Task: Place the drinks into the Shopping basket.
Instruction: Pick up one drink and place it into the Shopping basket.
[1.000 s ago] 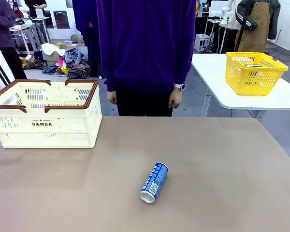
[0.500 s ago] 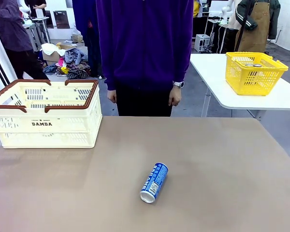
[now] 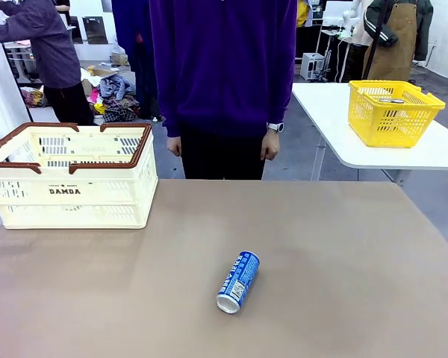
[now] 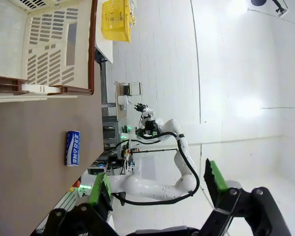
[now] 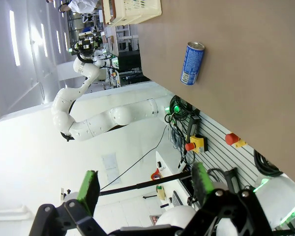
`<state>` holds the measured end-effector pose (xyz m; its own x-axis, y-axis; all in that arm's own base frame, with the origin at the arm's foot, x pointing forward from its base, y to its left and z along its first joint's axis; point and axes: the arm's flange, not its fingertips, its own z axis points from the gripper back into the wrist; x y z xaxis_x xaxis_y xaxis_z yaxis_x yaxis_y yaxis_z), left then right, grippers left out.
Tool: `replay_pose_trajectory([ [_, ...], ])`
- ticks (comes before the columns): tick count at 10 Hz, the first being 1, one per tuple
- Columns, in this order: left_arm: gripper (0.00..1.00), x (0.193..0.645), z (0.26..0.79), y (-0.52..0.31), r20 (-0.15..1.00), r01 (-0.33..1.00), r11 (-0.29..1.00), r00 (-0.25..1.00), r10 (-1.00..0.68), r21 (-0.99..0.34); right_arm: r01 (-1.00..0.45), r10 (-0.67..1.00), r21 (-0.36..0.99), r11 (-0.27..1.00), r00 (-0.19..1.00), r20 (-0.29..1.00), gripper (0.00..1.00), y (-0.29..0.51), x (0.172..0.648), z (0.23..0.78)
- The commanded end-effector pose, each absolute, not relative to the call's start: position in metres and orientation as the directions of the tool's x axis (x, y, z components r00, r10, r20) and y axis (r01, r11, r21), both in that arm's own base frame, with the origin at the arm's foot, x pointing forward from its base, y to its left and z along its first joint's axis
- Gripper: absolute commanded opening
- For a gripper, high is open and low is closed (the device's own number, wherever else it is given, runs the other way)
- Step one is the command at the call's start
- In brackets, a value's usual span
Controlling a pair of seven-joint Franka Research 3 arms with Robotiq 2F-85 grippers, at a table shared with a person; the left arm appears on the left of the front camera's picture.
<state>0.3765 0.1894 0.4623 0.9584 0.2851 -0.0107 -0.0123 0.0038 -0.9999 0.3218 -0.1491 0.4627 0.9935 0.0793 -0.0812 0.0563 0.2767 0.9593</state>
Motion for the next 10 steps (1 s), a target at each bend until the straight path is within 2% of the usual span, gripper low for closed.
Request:
replay_pose_trajectory([
  [1,1.00,0.373,0.462,0.187,-0.016,-0.018,0.005,0.957,0.291,-1.000,0.069,0.083,0.958,0.279,0.992,-0.096,1.00,-0.149,0.320,0.467],
  [5,1.00,0.376,0.462,0.190,-0.011,-0.012,0.004,0.958,0.286,-1.000,0.069,0.083,0.958,0.279,0.992,-0.096,1.00,-0.149,0.320,0.467],
  [6,1.00,0.374,0.485,0.161,-0.108,-0.152,0.088,0.920,0.377,-0.984,0.069,0.083,0.958,0.279,0.992,-0.096,1.00,-0.149,0.320,0.467],
  [8,1.00,0.383,0.543,0.049,-0.046,-0.135,0.339,0.965,0.259,-0.931,0.069,0.083,0.958,0.279,0.992,-0.096,1.00,-0.149,0.320,0.467],
  [10,1.00,0.403,0.556,-0.075,-0.099,-0.138,0.594,0.990,0.098,-0.792,0.069,0.083,0.958,0.279,0.992,-0.096,1.00,-0.149,0.320,0.467],
])
